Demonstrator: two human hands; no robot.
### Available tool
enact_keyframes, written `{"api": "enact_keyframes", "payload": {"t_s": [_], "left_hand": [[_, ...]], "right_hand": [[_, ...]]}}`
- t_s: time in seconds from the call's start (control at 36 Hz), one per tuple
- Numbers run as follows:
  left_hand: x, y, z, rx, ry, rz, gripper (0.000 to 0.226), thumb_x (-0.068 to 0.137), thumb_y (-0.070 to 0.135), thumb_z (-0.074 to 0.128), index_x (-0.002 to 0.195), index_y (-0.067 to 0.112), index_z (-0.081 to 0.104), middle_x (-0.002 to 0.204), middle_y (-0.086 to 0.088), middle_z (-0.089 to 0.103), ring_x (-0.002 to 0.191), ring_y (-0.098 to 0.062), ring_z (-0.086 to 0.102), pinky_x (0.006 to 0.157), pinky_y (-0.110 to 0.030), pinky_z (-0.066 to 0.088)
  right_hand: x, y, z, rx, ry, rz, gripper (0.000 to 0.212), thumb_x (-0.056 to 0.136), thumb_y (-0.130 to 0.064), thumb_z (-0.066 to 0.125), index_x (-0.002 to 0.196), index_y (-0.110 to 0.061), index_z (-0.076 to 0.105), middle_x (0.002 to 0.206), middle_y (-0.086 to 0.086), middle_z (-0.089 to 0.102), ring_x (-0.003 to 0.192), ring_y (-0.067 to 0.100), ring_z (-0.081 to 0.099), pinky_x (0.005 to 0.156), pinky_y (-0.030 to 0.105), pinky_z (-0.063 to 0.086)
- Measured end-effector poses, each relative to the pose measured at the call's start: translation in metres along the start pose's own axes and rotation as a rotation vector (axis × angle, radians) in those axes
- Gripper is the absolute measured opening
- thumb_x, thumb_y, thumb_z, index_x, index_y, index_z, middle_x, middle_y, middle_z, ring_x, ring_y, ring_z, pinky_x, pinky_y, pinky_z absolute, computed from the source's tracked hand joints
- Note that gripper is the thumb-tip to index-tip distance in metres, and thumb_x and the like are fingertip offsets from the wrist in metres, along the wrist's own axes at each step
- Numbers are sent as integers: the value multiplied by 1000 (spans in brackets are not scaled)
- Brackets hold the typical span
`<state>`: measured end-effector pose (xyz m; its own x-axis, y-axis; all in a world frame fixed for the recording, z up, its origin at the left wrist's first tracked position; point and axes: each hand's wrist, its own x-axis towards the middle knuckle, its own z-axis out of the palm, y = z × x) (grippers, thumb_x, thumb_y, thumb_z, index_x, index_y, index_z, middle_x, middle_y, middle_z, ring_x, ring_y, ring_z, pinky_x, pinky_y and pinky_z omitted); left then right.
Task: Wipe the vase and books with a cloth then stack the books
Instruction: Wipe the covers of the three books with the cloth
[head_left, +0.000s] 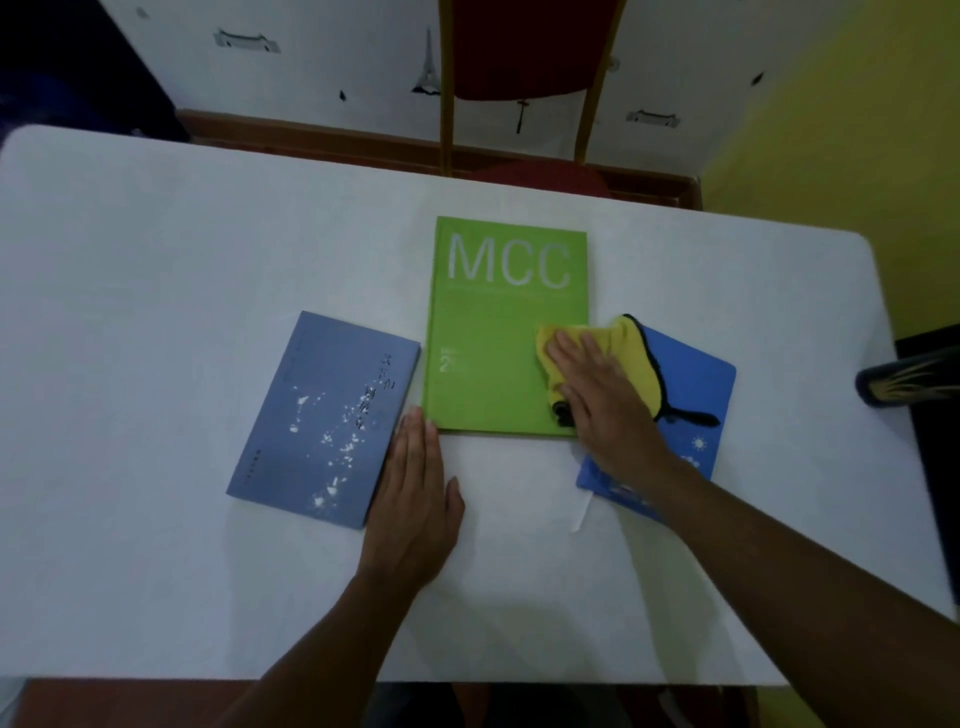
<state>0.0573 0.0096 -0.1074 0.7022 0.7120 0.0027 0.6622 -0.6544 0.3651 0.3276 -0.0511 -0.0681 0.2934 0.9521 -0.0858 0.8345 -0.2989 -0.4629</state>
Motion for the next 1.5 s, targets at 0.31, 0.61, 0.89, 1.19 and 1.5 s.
{"api": "enact_keyframes", "payload": {"t_s": [0.31, 0.61, 0.89, 1.19, 1.5], "left_hand": [[-2, -3, 4, -21, 1, 9, 70, 103, 23, 48, 157, -13, 23, 168, -31, 18, 158, -40, 19, 124, -54, 33], [-1, 0, -1, 0, 4, 4, 71, 101, 24, 51, 156, -12, 26, 167, -30, 20, 158, -39, 21, 124, -51, 33], [-1, 3, -3, 42, 21, 3, 65, 100, 19, 55, 152, -14, 35, 163, -33, 29, 153, -43, 31, 121, -53, 38], [0, 4, -3, 46, 12, 12, 67, 97, 18, 55, 154, -11, 33, 164, -30, 28, 155, -40, 29, 126, -47, 27], [-1, 2, 0, 104, 27, 18, 61, 95, 8, 50, 151, -14, 37, 160, -34, 33, 150, -45, 36, 122, -52, 34]], "right_hand": [[6, -65, 53, -50, 39, -300, 59, 100, -2, 49, 157, -14, 40, 166, 2, 33, 157, 27, 21, 128, 50, 16], [31, -38, 19, -209, 24, 78, 56, 105, -52, 32, 160, -38, 29, 170, -14, 19, 160, 31, 3, 125, 62, 7], [51, -63, 39, -256, -48, -316, 57, 104, -53, 41, 157, -34, 37, 167, -10, 30, 158, 28, 20, 124, 59, 17], [200, -52, 8, -273, -83, 93, 63, 105, -61, 14, 162, -39, -2, 172, -14, -4, 159, 29, -10, 124, 64, -3], [80, -102, 51, -215, -29, -128, 55, 106, -41, 39, 160, -32, 32, 170, -14, 20, 160, 23, 10, 126, 55, 9]]}}
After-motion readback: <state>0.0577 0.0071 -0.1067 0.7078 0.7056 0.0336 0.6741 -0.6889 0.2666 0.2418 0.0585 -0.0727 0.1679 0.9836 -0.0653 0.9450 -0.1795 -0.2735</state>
